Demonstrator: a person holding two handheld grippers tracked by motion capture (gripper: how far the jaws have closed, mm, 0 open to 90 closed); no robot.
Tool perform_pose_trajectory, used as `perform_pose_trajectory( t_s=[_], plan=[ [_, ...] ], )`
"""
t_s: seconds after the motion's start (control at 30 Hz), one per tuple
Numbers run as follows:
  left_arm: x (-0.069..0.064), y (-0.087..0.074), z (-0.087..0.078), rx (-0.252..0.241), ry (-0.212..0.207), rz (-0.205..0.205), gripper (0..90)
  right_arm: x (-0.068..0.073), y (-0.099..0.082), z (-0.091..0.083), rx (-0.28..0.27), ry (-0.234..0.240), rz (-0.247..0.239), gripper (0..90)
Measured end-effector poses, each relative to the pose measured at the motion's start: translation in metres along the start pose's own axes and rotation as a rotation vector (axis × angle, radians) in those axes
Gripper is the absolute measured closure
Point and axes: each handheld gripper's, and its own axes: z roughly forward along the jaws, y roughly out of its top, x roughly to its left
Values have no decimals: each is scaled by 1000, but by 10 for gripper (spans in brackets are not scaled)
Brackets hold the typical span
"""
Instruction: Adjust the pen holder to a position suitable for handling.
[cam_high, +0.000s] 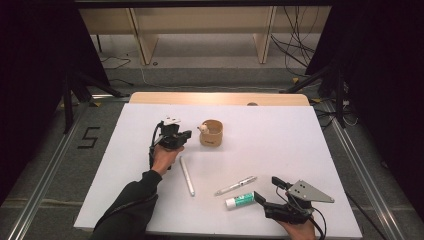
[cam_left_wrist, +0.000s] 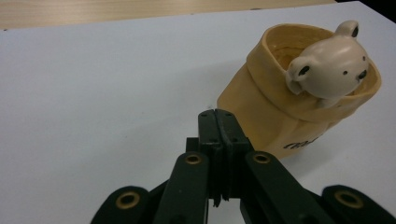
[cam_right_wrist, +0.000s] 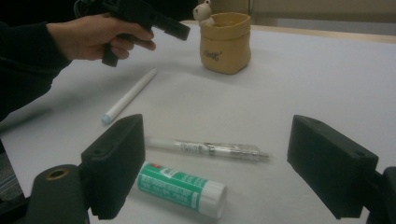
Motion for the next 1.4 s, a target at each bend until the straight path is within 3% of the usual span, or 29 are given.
perform_pose_trajectory(
  t_s=[0.2, 0.37, 0.73, 0.77, 0.8, 1.4],
  plan=[
    [0, 3, 12, 27, 14, -1, 889, 0, 0, 0, 0, 3, 0, 200],
    [-6, 7, 20, 45, 6, 14, 889, 0, 0, 0, 2, 5, 2, 200],
    [-11, 8, 32, 63, -1, 6, 889, 0, -1, 0, 0, 7, 0, 201],
    [-11, 8, 32, 63, -1, 6, 889, 0, -1, 0, 0, 8, 0, 201],
    [-15, 8, 33, 73, 16, 32, 889, 0, -1, 0, 0, 8, -1, 201],
    [-15, 12, 36, 76, 28, 20, 890, 1, 0, 2, 8, 13, -4, 202]
  ],
)
